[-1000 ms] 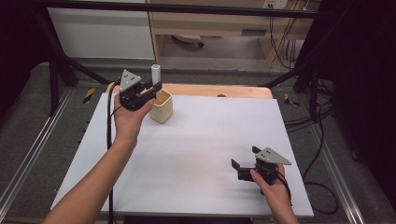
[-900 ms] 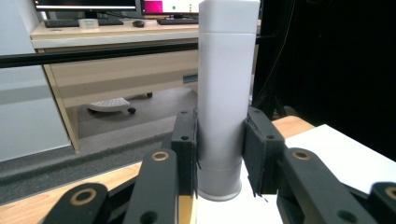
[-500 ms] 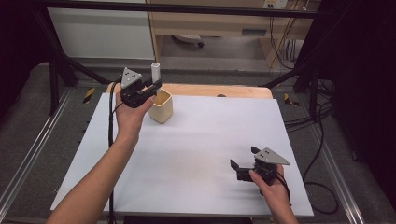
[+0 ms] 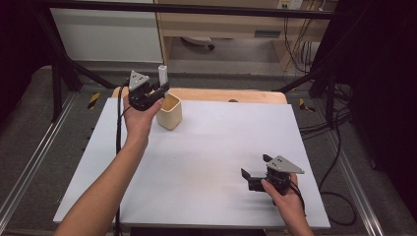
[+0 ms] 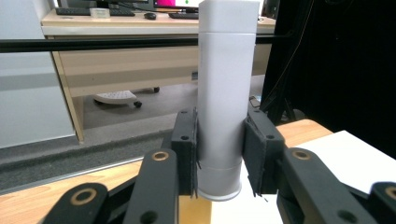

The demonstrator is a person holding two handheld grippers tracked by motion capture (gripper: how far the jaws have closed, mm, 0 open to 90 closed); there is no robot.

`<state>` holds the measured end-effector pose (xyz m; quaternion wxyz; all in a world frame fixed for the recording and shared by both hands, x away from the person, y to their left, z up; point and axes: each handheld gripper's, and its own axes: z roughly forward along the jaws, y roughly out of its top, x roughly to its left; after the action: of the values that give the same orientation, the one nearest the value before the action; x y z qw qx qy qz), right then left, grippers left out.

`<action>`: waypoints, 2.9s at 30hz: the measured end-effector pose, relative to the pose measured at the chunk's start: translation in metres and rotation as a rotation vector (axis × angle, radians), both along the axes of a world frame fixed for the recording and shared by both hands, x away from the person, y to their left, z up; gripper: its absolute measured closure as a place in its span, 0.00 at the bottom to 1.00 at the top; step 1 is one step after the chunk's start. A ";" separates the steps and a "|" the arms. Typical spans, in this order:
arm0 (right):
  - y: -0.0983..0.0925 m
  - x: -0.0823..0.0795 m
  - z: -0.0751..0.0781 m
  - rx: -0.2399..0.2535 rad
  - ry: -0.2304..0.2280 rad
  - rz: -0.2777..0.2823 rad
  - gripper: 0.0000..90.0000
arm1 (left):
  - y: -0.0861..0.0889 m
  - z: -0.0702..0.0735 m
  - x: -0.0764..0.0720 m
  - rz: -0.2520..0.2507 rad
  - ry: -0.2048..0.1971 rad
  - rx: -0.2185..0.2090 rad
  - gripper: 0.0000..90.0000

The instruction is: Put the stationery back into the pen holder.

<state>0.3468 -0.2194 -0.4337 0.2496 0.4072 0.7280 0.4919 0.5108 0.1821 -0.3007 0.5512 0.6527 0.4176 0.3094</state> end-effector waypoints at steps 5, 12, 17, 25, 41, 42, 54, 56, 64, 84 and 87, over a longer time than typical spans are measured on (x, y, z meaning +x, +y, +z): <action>-0.001 0.001 0.000 -0.003 -0.005 0.004 0.03 | -0.002 -0.004 0.005 0.006 0.005 -0.007 0.76; -0.001 0.001 0.000 0.001 -0.003 0.003 0.03 | -0.003 -0.008 0.010 0.012 0.011 -0.010 0.76; -0.001 0.001 0.000 0.001 -0.004 0.004 0.03 | -0.002 -0.010 0.013 0.018 0.013 -0.017 0.76; -0.001 0.001 0.000 0.002 -0.002 0.002 0.03 | -0.002 -0.014 0.018 0.028 0.025 -0.026 0.76; 0.000 0.002 0.000 0.005 -0.002 0.007 0.03 | -0.003 -0.022 0.027 0.026 0.028 -0.053 0.76; -0.001 0.002 0.000 0.006 -0.002 0.007 0.03 | -0.003 -0.023 0.028 0.029 0.029 -0.054 0.76; -0.001 0.002 0.000 0.009 0.000 0.007 0.03 | -0.003 -0.029 0.034 0.043 0.046 -0.050 0.76; -0.001 0.002 0.000 0.010 0.000 0.008 0.03 | -0.003 -0.030 0.034 0.041 0.049 -0.049 0.76; -0.001 0.002 -0.001 0.011 0.002 0.010 0.03 | -0.004 -0.032 0.036 0.043 0.059 -0.056 0.76; 0.000 0.003 -0.001 0.011 0.008 0.013 0.03 | 0.007 -0.038 0.039 0.035 0.071 -0.083 0.76; 0.001 0.003 -0.001 0.013 0.008 0.012 0.03 | 0.008 -0.039 0.039 0.038 0.075 -0.082 0.76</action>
<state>0.3496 -0.2188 -0.4349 0.2412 0.4065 0.7282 0.4963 0.5499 0.1899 -0.3401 0.5554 0.6326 0.4628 0.2779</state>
